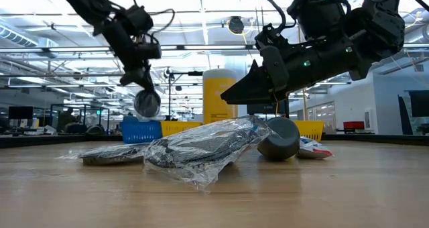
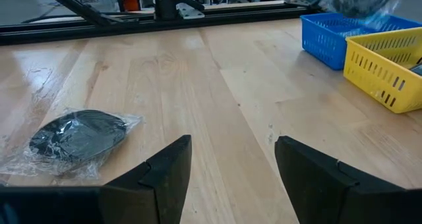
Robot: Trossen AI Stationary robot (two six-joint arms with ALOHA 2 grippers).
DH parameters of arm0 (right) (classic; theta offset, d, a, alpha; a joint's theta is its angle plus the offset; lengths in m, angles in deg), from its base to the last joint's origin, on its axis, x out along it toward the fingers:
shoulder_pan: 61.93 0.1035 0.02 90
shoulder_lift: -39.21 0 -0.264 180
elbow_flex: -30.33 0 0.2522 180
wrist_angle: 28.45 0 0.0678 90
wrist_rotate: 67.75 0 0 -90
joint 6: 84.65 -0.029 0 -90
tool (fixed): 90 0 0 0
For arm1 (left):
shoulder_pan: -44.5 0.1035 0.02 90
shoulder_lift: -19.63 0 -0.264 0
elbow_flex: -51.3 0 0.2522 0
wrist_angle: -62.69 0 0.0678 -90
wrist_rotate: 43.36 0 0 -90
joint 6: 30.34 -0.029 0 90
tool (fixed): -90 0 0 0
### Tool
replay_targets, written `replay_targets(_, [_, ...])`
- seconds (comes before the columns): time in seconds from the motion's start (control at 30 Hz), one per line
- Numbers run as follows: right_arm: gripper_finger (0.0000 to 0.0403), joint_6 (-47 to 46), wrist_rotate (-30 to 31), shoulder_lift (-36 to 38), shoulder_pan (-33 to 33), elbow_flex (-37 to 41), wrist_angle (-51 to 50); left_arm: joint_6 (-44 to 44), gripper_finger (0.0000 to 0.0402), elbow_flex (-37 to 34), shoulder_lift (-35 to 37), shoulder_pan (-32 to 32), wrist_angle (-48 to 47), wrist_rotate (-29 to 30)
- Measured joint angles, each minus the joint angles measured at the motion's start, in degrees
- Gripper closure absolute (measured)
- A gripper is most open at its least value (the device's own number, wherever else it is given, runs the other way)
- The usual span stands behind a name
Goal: Pick & Place Travel size toiletries
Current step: Put the black hairbrush into the left blue bin
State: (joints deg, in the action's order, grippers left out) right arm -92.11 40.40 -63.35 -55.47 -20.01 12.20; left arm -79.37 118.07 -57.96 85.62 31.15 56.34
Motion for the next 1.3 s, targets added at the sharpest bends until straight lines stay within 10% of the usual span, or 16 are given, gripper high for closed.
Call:
replay_targets(0.8, [0.0193,-0.4,0.0,0.0,0.0,0.0,-0.7,-5.1,0.0401,0.0,-5.8,3.9,1.2,-6.2])
replay_targets(1.3, [0.0193,-0.7,0.0,0.0,0.0,0.0,-0.7,1.6,0.0395,0.0,-10.1,9.9,1.6,-20.2])
